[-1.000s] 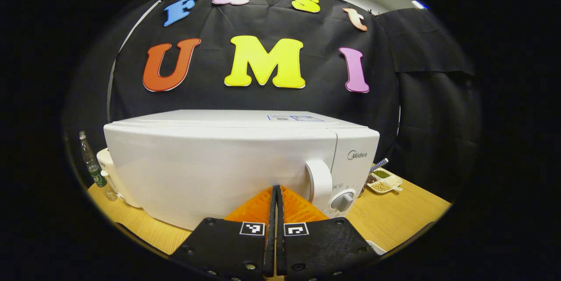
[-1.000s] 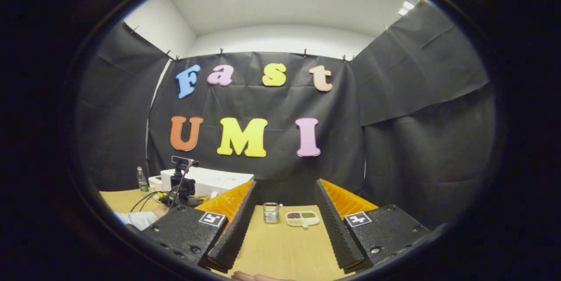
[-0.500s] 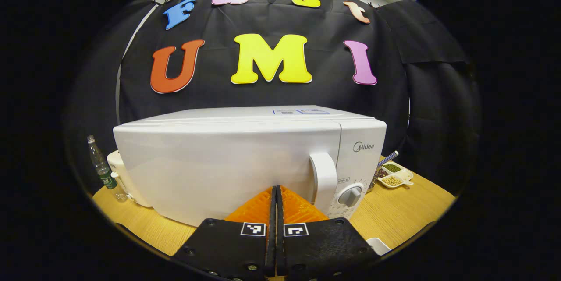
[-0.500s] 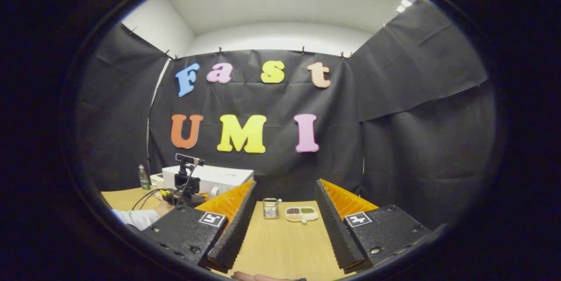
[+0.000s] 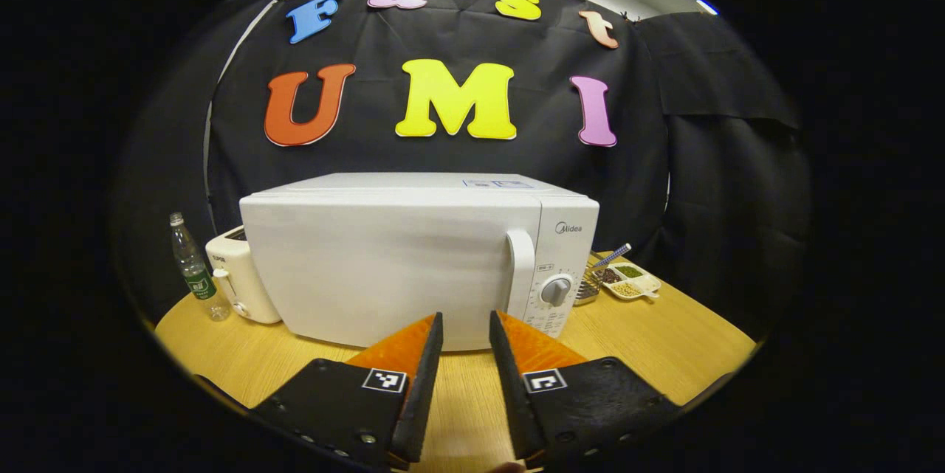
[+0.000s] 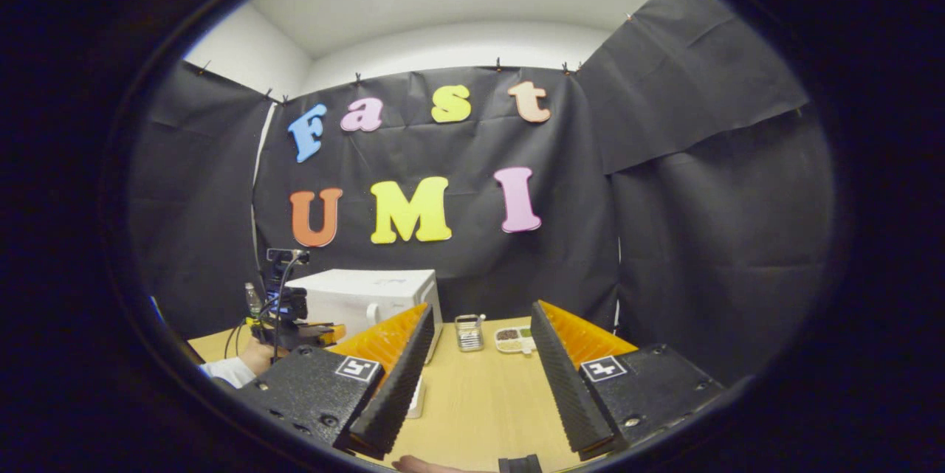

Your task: Open the microwave oven with the left hand, put the food in, and close the microwave oven.

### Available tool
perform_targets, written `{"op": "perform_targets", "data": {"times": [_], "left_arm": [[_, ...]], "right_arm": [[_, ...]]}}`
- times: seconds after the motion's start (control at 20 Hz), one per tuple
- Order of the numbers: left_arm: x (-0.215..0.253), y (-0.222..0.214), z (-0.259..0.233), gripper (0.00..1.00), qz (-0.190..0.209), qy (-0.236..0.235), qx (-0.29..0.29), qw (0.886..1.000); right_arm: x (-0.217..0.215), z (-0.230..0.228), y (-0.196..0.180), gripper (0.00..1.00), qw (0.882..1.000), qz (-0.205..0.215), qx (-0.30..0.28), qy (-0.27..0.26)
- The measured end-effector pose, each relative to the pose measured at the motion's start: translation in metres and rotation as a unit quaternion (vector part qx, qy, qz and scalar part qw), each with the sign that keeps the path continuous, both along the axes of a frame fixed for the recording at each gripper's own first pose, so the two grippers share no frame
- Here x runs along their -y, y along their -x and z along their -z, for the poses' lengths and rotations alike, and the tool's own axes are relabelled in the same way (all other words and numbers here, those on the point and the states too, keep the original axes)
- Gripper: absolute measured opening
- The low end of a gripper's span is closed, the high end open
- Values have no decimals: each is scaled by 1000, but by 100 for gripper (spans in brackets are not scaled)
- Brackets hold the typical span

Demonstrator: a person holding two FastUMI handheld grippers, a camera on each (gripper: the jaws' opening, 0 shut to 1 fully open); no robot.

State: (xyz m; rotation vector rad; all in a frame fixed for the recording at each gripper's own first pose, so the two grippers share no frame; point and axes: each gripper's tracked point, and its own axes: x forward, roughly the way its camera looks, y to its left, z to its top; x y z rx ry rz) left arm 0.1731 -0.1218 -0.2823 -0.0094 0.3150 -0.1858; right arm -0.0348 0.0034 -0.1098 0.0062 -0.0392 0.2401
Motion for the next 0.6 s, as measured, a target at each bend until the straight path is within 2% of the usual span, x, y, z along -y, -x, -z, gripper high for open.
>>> {"op": "perform_targets", "data": {"times": [0.05,0.1,0.2,0.3,0.35,0.4,0.45,0.5,0.55,0.6], "left_arm": [[-5,9,-10,45,-6,4,7,1000],[-10,17,-18,78,-13,3,16,1000],[-23,36,-35,94,-28,-2,24,999],[-34,59,-54,94,-43,-10,28,999],[-41,71,-67,94,-50,-14,37,998],[-46,85,-81,93,-57,-10,42,997],[-45,101,-93,83,-53,0,46,998],[-43,116,-106,92,-49,11,49,998],[-42,131,-120,92,-44,19,56,997],[-44,144,-135,92,-41,20,67,997]], "right_arm": [[-1,1,0,85,1000,2,0,2],[-2,2,2,85,1000,4,-2,5],[-6,1,6,85,1000,8,-3,11],[-11,0,11,85,1000,9,-4,14],[-14,-3,13,78,1000,8,-4,14],[-17,-6,16,84,1000,8,-2,12],[-20,-8,19,85,1000,8,0,11],[-25,-11,22,85,1000,8,2,15],[-30,-13,26,85,1000,7,5,17],[-35,-17,30,77,1000,7,7,19]]}}
